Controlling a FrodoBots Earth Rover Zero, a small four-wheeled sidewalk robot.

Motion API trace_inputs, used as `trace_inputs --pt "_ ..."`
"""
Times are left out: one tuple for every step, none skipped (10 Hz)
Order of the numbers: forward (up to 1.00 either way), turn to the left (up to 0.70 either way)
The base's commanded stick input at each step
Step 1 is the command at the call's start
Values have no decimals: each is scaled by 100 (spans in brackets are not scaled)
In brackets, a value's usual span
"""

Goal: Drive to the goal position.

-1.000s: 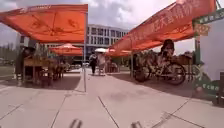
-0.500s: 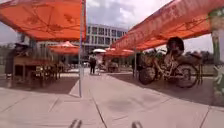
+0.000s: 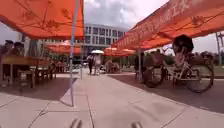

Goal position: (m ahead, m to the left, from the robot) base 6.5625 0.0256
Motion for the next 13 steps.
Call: trace_inputs --pt "85 1" --pt "85 33" --pt "85 33" --pt "85 13" --pt "85 0" --pt "85 -1" --pt "85 -1" --pt "85 -1" --pt "85 -1" --pt "85 -1" --pt "85 -1" --pt "85 -1" --pt "85 -1"
